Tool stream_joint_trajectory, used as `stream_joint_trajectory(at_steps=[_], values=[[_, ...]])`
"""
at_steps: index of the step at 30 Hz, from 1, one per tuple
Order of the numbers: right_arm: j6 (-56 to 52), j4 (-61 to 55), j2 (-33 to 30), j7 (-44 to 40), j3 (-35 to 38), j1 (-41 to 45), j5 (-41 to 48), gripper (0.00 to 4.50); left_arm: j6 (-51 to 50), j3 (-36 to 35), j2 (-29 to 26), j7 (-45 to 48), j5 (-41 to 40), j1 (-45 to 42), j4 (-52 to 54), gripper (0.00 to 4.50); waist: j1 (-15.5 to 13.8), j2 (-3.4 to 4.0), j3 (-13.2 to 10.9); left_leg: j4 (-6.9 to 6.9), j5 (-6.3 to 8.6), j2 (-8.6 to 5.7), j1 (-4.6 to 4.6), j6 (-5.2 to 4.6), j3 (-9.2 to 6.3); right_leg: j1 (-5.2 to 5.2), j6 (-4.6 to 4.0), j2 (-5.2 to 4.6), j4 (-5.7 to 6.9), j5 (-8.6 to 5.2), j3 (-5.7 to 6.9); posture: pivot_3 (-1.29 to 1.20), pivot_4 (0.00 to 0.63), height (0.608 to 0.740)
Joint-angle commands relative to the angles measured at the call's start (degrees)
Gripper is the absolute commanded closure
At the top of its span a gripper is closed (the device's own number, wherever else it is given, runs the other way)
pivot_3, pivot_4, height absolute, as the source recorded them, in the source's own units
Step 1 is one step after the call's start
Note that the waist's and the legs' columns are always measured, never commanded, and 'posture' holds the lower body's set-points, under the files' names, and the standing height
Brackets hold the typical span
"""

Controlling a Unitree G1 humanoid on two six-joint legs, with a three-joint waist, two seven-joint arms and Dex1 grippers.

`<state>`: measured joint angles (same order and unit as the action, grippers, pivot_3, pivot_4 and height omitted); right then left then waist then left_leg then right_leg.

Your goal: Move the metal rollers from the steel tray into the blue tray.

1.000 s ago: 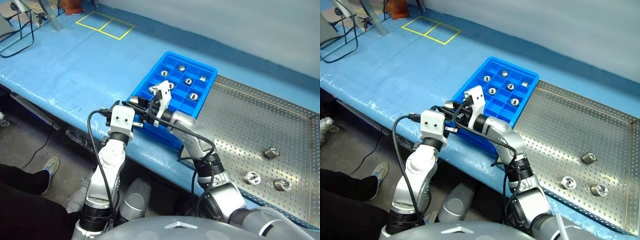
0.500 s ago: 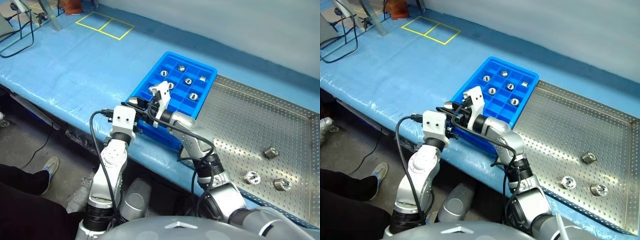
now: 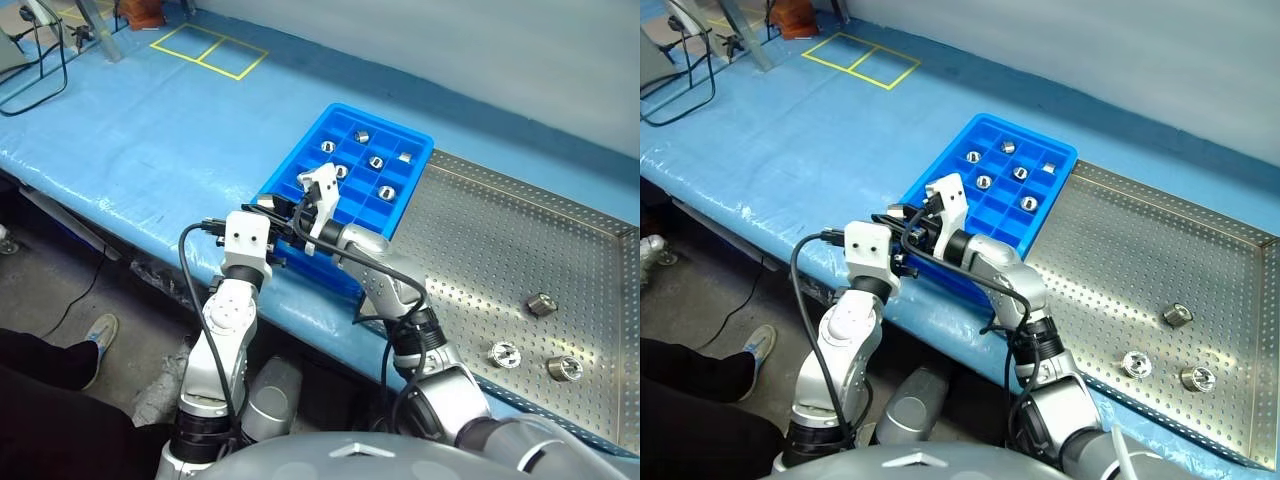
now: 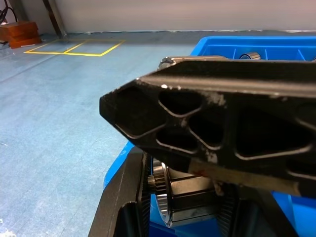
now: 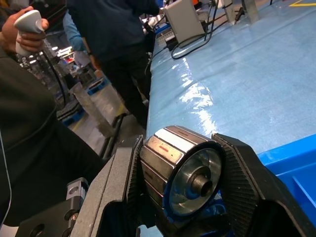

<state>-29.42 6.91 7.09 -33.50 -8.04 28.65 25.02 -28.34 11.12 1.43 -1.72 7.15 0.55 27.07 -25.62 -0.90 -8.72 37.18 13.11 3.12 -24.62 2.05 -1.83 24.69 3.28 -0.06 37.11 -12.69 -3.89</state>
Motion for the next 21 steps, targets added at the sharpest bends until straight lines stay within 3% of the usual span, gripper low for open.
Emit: stream_joint_trajectory(at_steps=[1, 13, 21], values=[[2.7, -2.7, 3.4, 2.3, 7.1, 1.8, 6.5, 2.62, -0.8, -1.8, 1.5, -1.8, -0.3, 1.5, 0.3, 3.17, 0.1, 0.00, 0.0, 0.00, 0.00, 0.00, 0.00, 0.00, 0.00, 0.00, 0.00, 0.00, 0.01, 0.00, 0.00, 0.41, 0.150, 0.740], [3.6, -1.2, 7.9, 11.0, 16.5, 3.6, 24.9, 2.62, -1.9, -3.0, 2.0, -3.9, -1.5, 2.1, -0.3, 3.17, 1.6, 0.31, 0.2, 0.05, -0.01, 0.02, 0.08, 0.01, -0.06, -0.10, 0.03, 0.05, 0.03, 0.00, -0.01, 0.41, 0.150, 0.740], [6.3, -1.4, 3.3, 11.6, 6.5, 1.8, 13.3, 2.62, -2.1, -2.7, 0.8, -5.6, 1.2, 0.7, 0.0, 3.17, 2.7, 0.49, 0.3, 0.06, -0.10, 0.34, 0.12, 0.16, -0.09, -0.08, -0.01, 0.45, 0.10, 0.01, -0.08, 0.41, 0.150, 0.740]])
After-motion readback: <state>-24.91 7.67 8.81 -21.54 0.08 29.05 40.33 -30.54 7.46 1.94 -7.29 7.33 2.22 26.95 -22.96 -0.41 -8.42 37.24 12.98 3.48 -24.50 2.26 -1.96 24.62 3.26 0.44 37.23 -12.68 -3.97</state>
